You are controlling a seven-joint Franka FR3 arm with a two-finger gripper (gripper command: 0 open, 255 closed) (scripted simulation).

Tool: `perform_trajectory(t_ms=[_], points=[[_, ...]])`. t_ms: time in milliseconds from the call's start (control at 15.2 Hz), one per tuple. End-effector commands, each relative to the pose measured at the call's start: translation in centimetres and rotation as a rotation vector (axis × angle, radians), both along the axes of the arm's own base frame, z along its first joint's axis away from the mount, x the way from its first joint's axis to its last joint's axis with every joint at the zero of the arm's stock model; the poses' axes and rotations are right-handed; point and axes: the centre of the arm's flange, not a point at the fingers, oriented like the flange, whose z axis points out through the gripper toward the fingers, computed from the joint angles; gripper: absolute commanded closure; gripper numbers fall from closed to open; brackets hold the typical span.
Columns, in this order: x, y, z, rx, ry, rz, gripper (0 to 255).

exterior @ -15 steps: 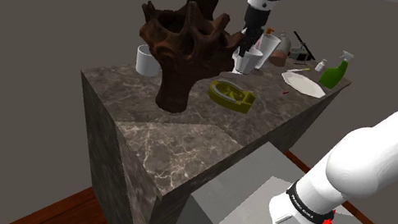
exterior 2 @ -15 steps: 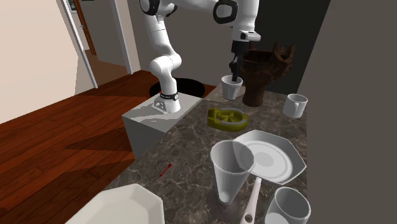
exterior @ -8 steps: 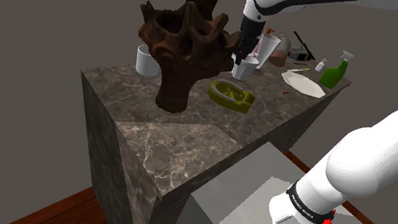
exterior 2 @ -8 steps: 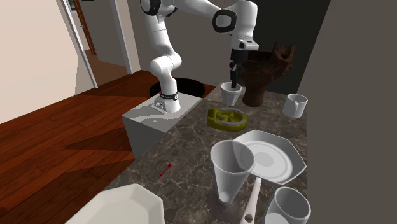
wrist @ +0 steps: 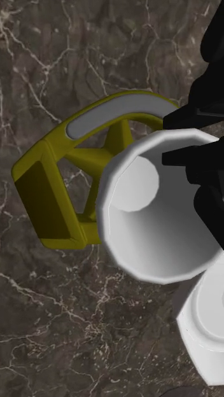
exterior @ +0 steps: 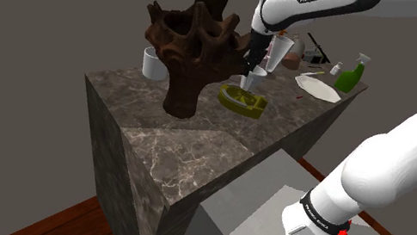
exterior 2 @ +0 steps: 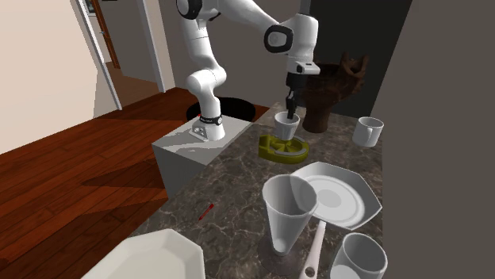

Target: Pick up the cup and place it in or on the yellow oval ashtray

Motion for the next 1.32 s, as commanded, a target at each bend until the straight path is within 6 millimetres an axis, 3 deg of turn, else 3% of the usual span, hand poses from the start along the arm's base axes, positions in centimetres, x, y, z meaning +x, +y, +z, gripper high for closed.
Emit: perform_trajectory(t_ms=[0,66,594,660,990,1254], points=[[-0.1,0.6,-1.7,0.002,0.013,0.011,255],[-0.1,0.6,-2.6,0.002,0.013,0.011,255],[-0.1,0.6,-2.6,0.002,0.013,0.011,255],[-0.1,0.6,-2.6,0.002,0.013,0.011,0],[-0.1,0.6,-2.6,0.002,0.013,0.011,0],[-0.1,1.3,2.4,0.002,0.013,0.011,0]])
